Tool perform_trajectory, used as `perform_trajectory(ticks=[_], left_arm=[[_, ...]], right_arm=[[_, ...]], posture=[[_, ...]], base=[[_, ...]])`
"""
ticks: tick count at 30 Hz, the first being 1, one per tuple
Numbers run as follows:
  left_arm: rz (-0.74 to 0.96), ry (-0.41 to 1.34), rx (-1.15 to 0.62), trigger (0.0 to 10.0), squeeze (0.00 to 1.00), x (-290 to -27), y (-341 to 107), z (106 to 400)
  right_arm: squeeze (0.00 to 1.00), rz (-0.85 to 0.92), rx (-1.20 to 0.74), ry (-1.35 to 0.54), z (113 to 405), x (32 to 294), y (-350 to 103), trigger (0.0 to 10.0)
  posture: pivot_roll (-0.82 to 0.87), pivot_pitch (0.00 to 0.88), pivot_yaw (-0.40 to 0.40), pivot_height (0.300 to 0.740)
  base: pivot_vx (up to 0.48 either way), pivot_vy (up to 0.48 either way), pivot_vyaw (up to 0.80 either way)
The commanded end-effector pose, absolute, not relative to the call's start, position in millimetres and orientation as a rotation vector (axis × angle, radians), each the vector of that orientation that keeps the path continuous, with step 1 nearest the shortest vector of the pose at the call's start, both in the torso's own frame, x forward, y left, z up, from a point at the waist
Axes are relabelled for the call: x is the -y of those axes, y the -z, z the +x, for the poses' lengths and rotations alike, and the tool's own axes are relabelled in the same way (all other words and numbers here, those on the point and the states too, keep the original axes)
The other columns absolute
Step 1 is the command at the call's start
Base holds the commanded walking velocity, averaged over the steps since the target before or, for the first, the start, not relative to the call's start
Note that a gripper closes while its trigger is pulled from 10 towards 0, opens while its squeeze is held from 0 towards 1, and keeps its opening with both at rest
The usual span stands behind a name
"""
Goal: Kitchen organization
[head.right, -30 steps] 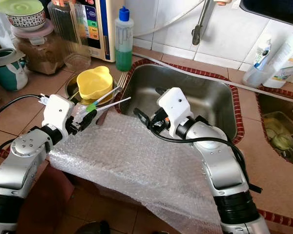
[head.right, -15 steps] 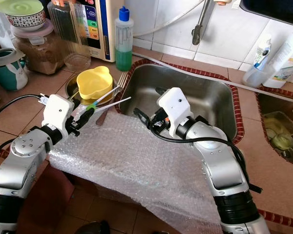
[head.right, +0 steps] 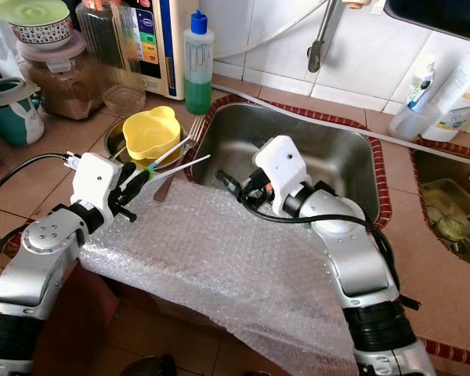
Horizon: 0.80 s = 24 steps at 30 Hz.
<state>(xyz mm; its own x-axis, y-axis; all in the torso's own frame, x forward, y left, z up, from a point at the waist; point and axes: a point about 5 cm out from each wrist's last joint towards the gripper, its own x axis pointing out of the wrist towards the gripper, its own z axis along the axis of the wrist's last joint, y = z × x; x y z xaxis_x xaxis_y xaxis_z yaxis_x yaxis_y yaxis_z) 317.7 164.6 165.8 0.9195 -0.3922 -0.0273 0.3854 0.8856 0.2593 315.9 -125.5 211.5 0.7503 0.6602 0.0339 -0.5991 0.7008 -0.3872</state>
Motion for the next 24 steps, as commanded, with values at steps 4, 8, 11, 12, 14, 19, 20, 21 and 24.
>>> perform_trajectory(ticks=[4,8,11,12,14,19,20,21,24], left_arm=[[0.254,0.389,0.079,0.0,0.00,-160.9,-174.0,318.6],[0.241,0.353,0.106,0.0,0.00,-162.1,-176.7,318.8],[0.235,0.330,0.117,0.0,0.00,-163.6,-177.0,318.6],[0.233,0.322,0.123,0.0,0.00,-163.9,-177.4,318.6],[0.225,0.307,0.135,0.0,0.00,-164.4,-178.4,318.8],[0.211,0.279,0.175,0.0,0.00,-164.3,-183.9,320.2],[0.204,0.274,0.184,0.0,0.00,-163.9,-185.4,320.3],[0.196,0.268,0.194,0.0,0.00,-163.6,-186.9,320.1],[0.155,0.267,0.206,10.0,1.00,-161.9,-188.3,320.8]], right_arm=[[0.00,-0.384,0.189,-0.690,319.4,131.2,-216.5,10.0],[0.00,-0.391,0.198,-0.693,322.3,131.7,-219.2,10.0],[0.00,-0.396,0.201,-0.694,323.8,132.1,-221.0,10.0],[0.00,-0.398,0.202,-0.695,324.3,132.5,-221.5,10.0],[0.00,-0.403,0.202,-0.697,325.0,133.2,-222.0,10.0],[0.00,-0.410,0.204,-0.698,328.2,134.4,-224.0,10.0],[0.00,-0.411,0.206,-0.697,328.9,134.5,-224.8,10.0],[0.00,-0.413,0.208,-0.696,329.6,134.5,-225.2,10.0],[0.00,-0.417,0.217,-0.691,332.0,132.6,-226.0,10.0]], posture=[[0.06,0.070,-0.081,0.740],[0.05,0.058,-0.097,0.740],[0.05,0.057,-0.103,0.740],[0.05,0.057,-0.107,0.740],[0.05,0.056,-0.110,0.740],[0.04,0.056,-0.110,0.740],[0.04,0.056,-0.110,0.740],[0.04,0.056,-0.106,0.740],[0.03,0.048,-0.094,0.740]], base=[[0.000,0.000,0.00],[0.000,0.000,0.00],[0.000,0.000,0.00],[0.000,0.000,0.00],[0.000,0.000,0.00],[0.000,0.000,0.00],[0.000,0.000,0.00],[0.000,0.000,0.00],[0.000,0.000,0.00]])
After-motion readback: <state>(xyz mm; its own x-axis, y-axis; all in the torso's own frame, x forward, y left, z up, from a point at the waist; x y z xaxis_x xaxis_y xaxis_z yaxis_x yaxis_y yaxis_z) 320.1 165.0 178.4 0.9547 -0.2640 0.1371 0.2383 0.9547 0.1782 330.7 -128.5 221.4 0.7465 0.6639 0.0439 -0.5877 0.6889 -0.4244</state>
